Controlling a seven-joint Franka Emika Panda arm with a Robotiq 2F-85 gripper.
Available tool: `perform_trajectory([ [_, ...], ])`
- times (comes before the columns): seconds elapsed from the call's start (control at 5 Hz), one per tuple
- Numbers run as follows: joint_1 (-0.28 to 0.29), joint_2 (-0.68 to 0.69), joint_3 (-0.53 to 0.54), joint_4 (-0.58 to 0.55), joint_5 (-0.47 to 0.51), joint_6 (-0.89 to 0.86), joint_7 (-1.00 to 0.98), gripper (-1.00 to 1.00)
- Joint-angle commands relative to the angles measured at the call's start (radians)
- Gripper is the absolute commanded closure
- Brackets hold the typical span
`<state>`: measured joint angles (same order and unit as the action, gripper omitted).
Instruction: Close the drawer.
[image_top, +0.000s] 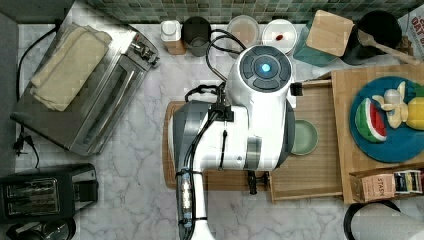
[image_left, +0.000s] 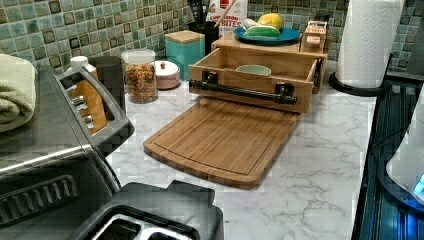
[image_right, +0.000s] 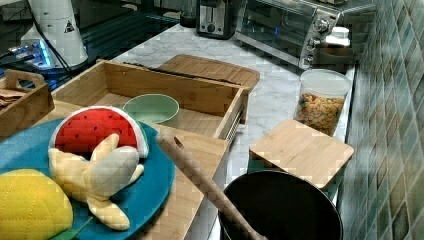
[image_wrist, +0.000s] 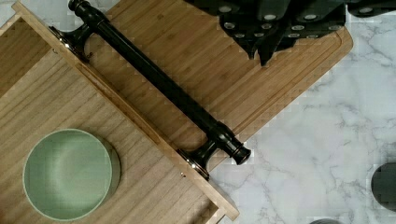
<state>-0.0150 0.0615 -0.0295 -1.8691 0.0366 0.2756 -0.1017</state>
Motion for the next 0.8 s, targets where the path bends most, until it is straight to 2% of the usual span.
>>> perform_trajectory([
  [0.2,0.010,-0.018,0.011,-0.048,-0.021,0.043,-0.025,1.00],
  [0.6,0.028,-0.067,0.040,-0.144,0.026,0.129,-0.327,1.00],
  [0.8,0.064,-0.122,0.069,-0.240,-0.010,0.231,-0.392,1.00],
])
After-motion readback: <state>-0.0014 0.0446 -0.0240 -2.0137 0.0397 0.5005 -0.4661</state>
